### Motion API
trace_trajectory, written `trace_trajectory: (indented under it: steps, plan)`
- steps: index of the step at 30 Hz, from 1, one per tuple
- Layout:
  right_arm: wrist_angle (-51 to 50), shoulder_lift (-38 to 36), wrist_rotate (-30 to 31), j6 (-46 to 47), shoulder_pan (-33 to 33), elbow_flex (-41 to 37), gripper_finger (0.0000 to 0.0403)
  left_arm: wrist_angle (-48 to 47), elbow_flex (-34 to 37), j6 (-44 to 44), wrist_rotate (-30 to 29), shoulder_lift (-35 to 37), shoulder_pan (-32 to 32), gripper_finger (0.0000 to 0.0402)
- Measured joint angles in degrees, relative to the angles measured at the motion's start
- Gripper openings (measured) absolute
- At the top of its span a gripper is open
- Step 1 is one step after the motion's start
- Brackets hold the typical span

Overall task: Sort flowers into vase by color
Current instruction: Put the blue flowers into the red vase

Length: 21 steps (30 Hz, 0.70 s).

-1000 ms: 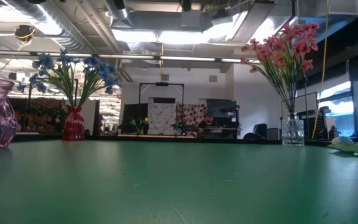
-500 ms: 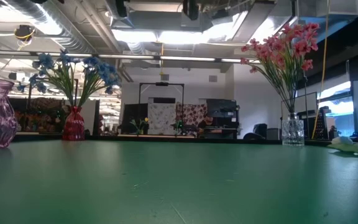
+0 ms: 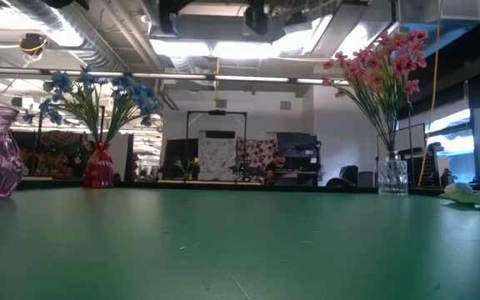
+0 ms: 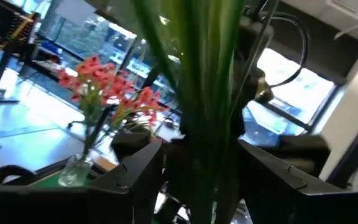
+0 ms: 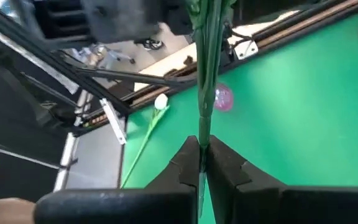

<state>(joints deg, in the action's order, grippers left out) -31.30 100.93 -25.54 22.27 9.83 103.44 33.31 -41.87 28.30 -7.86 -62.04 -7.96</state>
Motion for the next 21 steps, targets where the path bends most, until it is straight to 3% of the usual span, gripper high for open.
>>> trace_trajectory:
  steps: [9,13,18,21]
  plan:
    - [-0.49,0.84,3.62,0.03,-0.85,-0.04,0.0016,-0.99,0.0,-0.45,0.88,-0.19,0.58,0.0179]
    - [-0.85,0.85,4.32,0.58,-0.86,-0.04,0.0016,-1.46,0.0,-5.24,0.9,0.11,0.62,0.0129]
    - [-1.25,0.85,4.42,0.58,-0.88,0.0,0.0018,-2.16,0.0,-9.47,0.14,1.35,0.36,0.0034]
    - [-1.4,0.85,4.58,1.34,-0.82,0.05,0.0036,-2.73,-0.09,-10.98,-0.42,1.75,-0.33,0.0014]
